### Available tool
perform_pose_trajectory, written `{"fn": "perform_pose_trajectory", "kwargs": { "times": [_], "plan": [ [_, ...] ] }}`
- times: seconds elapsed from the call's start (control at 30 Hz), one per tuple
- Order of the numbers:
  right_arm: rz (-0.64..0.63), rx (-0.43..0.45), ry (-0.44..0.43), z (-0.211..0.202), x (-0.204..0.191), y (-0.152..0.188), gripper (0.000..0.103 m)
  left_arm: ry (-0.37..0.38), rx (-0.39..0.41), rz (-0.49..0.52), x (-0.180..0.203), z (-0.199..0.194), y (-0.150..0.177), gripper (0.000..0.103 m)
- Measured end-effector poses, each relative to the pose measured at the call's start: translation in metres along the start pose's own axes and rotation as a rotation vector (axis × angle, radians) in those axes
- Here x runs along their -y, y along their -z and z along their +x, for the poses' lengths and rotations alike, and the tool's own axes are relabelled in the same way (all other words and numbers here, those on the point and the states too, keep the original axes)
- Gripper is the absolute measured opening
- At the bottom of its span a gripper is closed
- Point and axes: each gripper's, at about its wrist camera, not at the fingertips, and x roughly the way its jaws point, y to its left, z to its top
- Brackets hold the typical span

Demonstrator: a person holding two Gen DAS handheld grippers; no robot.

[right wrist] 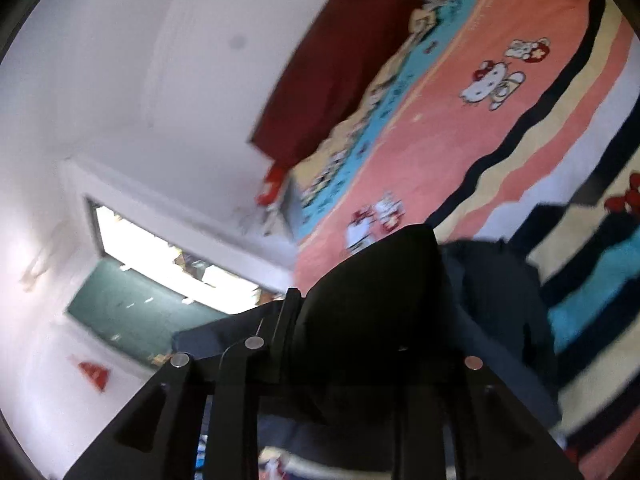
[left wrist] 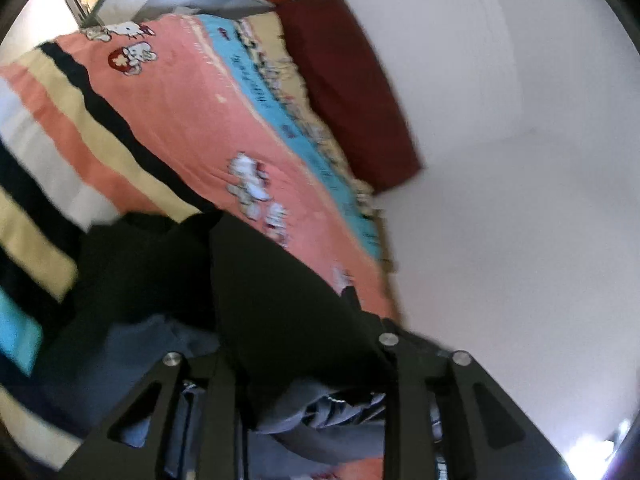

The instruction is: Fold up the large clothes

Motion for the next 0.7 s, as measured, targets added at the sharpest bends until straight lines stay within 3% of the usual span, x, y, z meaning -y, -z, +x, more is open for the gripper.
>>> {"fn": "perform_pose_trajectory", "kwargs": {
  "times": [0.07,0.17,0.23,0.37,0.47,0.57,0.67,0.7],
  "plan": [
    [-0.008,0.001,0.065,0.031,0.010,-0.016,0.027,-0.120,-0.034,0.042,-0.013,0.043,-0.015,0.029],
    [-0.014,-0.027,0.180,0.082,0.033,-0.027,0.027,-0.198,-0.100,0.035,-0.043,0.097,-0.023,0.030],
    [-0.022,-0.072,0.210,0.117,0.050,-0.029,0.027,-0.175,-0.118,0.055,-0.062,0.125,-0.027,0.030],
    [-0.027,-0.085,0.197,0.148,0.071,-0.027,0.026,-0.112,-0.113,0.027,-0.083,0.141,-0.031,0.031],
    [-0.017,-0.087,0.170,0.153,0.078,-0.026,0.027,-0.082,-0.133,-0.006,-0.091,0.140,-0.032,0.031],
    [-0.002,-0.073,0.156,0.150,0.079,-0.029,0.033,-0.039,-0.119,-0.057,-0.085,0.115,-0.024,0.041],
    [0.008,-0.050,0.125,0.134,0.073,-0.031,0.064,0.091,-0.071,-0.159,-0.085,0.090,-0.031,0.056],
    [0.011,-0.035,0.121,0.127,0.070,-0.034,0.079,0.116,-0.053,-0.175,-0.084,0.082,-0.035,0.057]
  ]
}}
